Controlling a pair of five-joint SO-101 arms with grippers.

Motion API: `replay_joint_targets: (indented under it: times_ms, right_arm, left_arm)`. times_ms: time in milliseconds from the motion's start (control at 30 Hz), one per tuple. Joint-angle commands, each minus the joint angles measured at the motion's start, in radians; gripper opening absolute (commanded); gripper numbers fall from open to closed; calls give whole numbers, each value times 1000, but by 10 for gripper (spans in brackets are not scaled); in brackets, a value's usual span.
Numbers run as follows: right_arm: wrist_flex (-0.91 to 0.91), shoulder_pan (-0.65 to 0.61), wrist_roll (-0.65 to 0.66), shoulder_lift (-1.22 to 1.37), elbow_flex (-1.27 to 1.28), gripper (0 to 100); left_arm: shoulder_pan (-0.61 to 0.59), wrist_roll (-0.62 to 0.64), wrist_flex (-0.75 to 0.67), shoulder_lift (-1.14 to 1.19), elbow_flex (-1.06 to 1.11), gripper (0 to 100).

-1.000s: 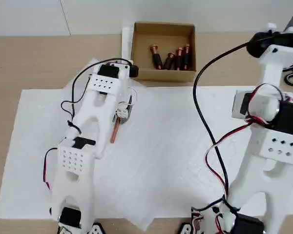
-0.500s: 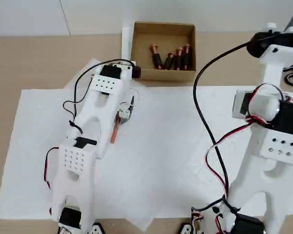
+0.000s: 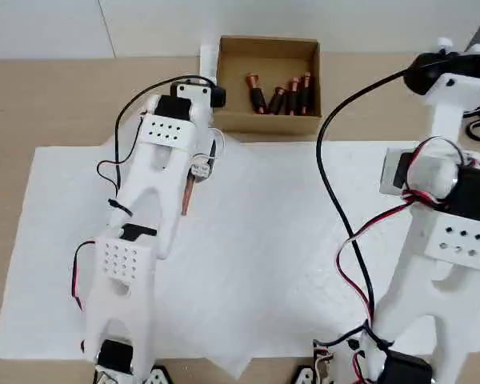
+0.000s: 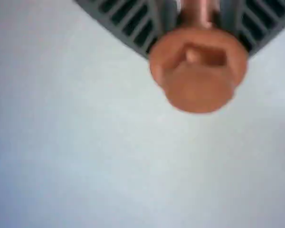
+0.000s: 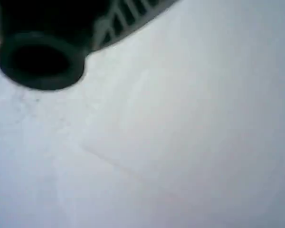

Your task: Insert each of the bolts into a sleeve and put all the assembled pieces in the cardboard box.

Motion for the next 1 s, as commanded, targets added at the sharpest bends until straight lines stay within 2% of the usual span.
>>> replay_joint_targets:
  times_ms: [0, 300, 467, 633, 767, 967]
  right_arm:
    - [2, -1, -5, -41, -5, 4]
    - [2, -8, -3, -42, -5, 4]
    - [2, -101, -12, -68, -5, 4]
    - [-25, -206, -49, -266, 58, 7]
    - [-196, -265, -64, -538, 318, 7]
    - [-596, -308, -60, -842, 818, 4]
  left_arm:
    - [-5, -5, 21, -172, -45, 5]
    - [-89, -5, 21, -548, 22, 5]
    - [-98, -2, 20, -767, 199, 5]
    - [-104, 0, 18, -916, 377, 5]
    - [-104, 2, 18, -980, 456, 5]
    - [-104, 2, 18, -1007, 501, 5]
